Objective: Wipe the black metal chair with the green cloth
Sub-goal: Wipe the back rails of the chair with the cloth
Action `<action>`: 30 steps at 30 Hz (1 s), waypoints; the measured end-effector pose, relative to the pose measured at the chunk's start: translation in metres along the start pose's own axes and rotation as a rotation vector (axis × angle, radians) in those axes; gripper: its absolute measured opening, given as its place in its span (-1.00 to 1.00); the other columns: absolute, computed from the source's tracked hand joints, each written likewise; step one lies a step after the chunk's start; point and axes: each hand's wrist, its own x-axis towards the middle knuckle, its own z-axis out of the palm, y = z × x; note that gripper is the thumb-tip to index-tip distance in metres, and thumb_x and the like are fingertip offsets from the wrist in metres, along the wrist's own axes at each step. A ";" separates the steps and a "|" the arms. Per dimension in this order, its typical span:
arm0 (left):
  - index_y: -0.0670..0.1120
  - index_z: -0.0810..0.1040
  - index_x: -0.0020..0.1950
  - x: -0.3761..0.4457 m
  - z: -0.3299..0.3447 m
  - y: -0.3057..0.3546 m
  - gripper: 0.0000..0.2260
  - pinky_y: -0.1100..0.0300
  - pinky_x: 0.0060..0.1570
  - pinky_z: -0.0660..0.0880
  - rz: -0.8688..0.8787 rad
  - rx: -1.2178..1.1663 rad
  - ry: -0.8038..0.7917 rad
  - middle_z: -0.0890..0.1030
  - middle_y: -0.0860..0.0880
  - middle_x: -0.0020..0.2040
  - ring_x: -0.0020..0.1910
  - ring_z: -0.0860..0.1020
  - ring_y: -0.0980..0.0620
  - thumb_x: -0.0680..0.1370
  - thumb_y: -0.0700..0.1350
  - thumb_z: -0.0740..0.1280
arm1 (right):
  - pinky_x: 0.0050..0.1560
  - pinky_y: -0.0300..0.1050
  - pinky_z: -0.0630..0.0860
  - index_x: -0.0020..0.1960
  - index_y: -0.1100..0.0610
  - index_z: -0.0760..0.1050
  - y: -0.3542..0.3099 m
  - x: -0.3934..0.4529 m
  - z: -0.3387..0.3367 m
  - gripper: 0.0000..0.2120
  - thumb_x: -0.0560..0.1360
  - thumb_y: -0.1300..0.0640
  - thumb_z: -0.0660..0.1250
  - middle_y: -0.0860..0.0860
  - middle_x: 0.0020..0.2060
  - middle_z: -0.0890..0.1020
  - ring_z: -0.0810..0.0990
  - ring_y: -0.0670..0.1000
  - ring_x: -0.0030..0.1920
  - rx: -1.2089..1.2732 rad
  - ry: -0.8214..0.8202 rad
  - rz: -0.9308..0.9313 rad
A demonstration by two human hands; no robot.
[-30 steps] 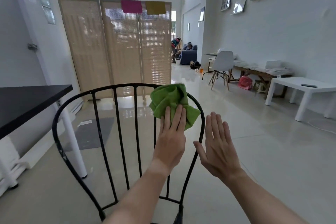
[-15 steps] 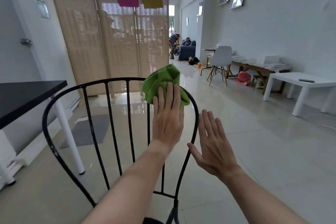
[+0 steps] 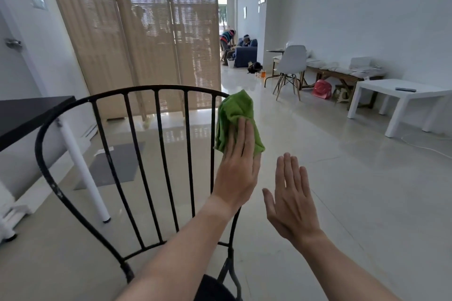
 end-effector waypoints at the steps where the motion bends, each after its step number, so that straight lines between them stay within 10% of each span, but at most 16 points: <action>1: -0.18 -0.18 0.59 -0.007 0.004 0.001 -0.44 -0.04 0.57 0.03 -0.060 -0.071 -0.010 -0.10 -0.14 0.62 0.61 -0.10 -0.06 0.70 -0.10 0.05 | 0.55 0.18 0.04 0.57 0.34 -0.03 -0.002 -0.009 0.005 -0.29 0.58 -0.07 0.03 0.27 0.57 0.02 -0.04 0.19 0.59 0.021 -0.017 0.021; 10: 0.17 -0.23 0.58 -0.079 0.025 0.011 -0.47 0.01 0.54 0.18 -0.425 -0.379 -0.151 0.08 0.00 0.62 0.57 0.16 0.08 0.72 -0.08 0.00 | 0.52 0.07 -0.03 0.57 0.30 0.01 -0.038 -0.127 0.048 -0.25 0.57 -0.14 0.08 0.24 0.56 0.12 0.04 0.18 0.58 0.231 -0.228 0.026; 17: 0.09 -0.19 0.59 -0.112 0.040 0.037 -0.49 0.04 0.52 0.18 -0.607 -0.336 -0.025 0.19 0.04 0.57 0.53 0.20 0.12 0.68 0.03 -0.06 | 0.44 -0.09 0.02 0.28 0.26 0.57 -0.089 -0.202 0.071 -0.38 0.40 -0.11 0.15 0.14 0.27 0.59 0.60 0.14 0.25 0.249 -0.517 0.014; 27: -0.04 -0.01 0.62 -0.023 0.029 0.053 -0.53 -0.07 0.53 0.16 -0.462 -0.517 0.236 0.16 0.00 0.61 0.58 0.13 0.05 0.70 -0.08 -0.01 | 0.44 -0.13 -0.03 0.44 0.25 0.39 -0.074 -0.189 0.061 -0.37 0.61 -0.18 0.00 0.14 0.39 0.49 0.46 0.10 0.40 0.299 -0.510 0.044; 30: -0.13 0.00 0.61 0.005 0.030 0.052 -0.52 -0.16 0.56 0.03 -0.326 -0.320 0.214 0.02 -0.12 0.63 0.61 -0.04 -0.11 0.70 -0.07 -0.01 | 0.50 -0.17 -0.19 0.57 0.25 0.09 -0.064 -0.164 0.046 -0.24 0.60 -0.28 -0.20 0.13 0.55 0.20 0.09 0.03 0.56 0.385 -0.411 0.065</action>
